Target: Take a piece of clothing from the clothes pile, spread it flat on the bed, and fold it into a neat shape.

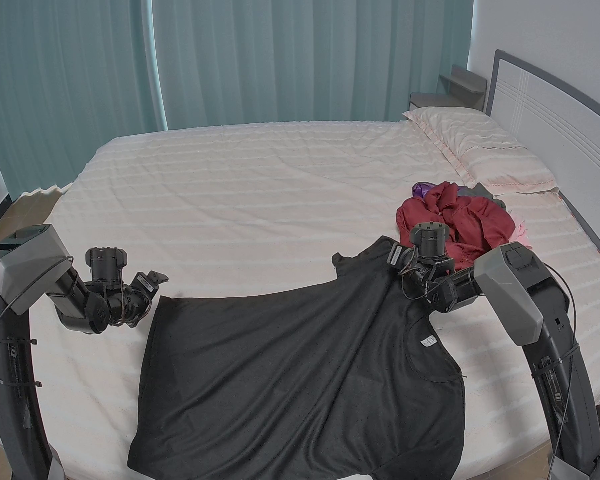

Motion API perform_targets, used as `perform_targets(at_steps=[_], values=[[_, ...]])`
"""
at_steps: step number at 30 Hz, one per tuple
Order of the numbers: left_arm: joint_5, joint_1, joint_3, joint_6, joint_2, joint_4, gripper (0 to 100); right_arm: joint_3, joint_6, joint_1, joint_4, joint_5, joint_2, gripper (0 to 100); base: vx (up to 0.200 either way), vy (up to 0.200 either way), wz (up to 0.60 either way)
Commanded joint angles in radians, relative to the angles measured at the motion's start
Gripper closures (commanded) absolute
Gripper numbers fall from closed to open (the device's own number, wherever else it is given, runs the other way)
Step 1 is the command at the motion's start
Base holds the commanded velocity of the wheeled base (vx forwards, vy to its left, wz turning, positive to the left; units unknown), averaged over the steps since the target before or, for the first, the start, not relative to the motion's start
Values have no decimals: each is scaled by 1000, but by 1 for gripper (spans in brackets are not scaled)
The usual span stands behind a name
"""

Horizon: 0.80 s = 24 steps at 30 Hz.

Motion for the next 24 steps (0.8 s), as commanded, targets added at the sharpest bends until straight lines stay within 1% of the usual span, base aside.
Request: perform_targets(at_steps=[1,4,5,6,8,12,14,19,20,24], values=[[-12,0,-31,9,7,1,0,18,1,0,-8,1,-1,100,0,0,0],[-15,0,-39,34,21,1,0,24,1,0,-13,1,-3,100,0,0,0],[-15,-2,-39,89,44,1,0,35,1,0,-14,1,-9,100,0,0,0],[-15,-2,-39,109,47,1,0,38,1,0,-14,1,-9,100,0,0,0],[-21,-2,-38,121,50,2,0,39,1,-1,-14,1,-10,100,0,0,0],[-58,-4,-33,132,50,2,0,41,1,-3,-14,1,-10,100,0,0,0],[-70,-4,-33,155,53,7,0,41,3,-3,-14,1,-10,100,0,0,0],[-73,-10,-35,193,58,26,0,41,12,-1,-14,1,-10,100,0,0,0],[-73,-11,-38,198,61,29,100,41,12,-1,-14,1,-10,100,0,0,0],[-72,-10,-42,199,61,30,100,47,12,-1,-14,1,-10,100,0,0,0]])
